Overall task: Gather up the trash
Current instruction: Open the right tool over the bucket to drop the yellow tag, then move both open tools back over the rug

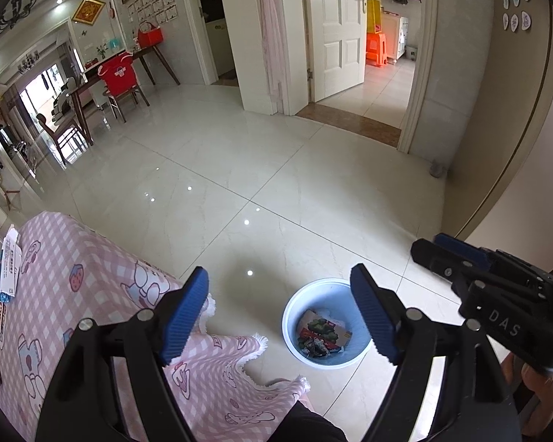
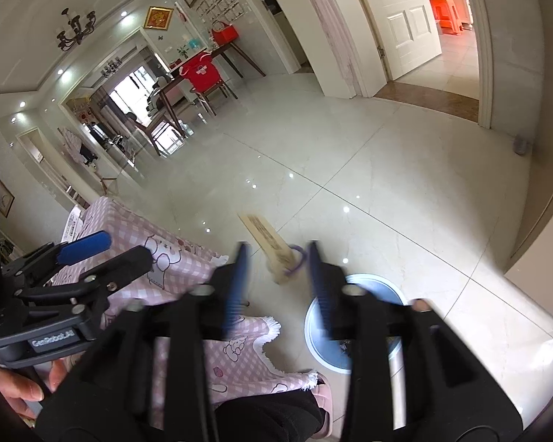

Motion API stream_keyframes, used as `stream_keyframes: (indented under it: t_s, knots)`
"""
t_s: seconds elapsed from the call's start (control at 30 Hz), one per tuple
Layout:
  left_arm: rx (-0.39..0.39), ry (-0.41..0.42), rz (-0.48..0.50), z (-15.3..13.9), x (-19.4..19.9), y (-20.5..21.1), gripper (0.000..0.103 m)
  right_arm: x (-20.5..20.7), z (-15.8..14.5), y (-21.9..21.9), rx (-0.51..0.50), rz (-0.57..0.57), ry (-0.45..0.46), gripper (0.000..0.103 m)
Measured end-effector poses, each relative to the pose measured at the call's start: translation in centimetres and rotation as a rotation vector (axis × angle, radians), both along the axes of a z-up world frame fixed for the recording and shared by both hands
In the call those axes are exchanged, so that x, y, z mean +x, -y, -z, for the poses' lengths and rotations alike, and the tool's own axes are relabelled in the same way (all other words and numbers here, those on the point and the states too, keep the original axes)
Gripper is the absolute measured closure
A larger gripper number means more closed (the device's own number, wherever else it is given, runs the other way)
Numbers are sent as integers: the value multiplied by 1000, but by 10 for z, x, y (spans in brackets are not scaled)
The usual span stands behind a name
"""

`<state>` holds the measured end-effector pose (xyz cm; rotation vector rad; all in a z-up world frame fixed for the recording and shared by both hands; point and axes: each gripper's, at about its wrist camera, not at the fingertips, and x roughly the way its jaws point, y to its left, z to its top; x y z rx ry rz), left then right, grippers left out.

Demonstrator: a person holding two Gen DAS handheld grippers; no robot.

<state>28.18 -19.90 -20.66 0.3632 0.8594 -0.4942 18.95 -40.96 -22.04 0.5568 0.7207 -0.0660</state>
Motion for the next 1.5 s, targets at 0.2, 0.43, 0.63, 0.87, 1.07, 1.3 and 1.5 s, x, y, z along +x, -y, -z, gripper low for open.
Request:
stream_keyframes:
  t_s: [0.2,0.43,0.63,0.87,1.07,1.3,1.5]
  knots:
    - [-6,3,-9,-3,1,-9,24,0,-2,-1,-17,10,-3,43]
    - [-20,16,-27,-11,-2,-26,24,3,-11,-16,-24,-10,4,43]
    - [-46,44,-77,-26,-2,-64,24,16,-30,-60,-38,-98,28,43]
    - [-70,83,-216,-46,14,-155,24,47,-52,-138,-41,-246,62,43]
    - [-90,96,-393,-52,35,-258,24,87,-76,-223,-59,-398,97,43]
    - [-77,106,-604,-57,69,-378,24,147,-79,-323,-42,-549,75,43]
    - [-82,104,-665,-63,91,-428,24,218,-66,-391,10,-599,9,43]
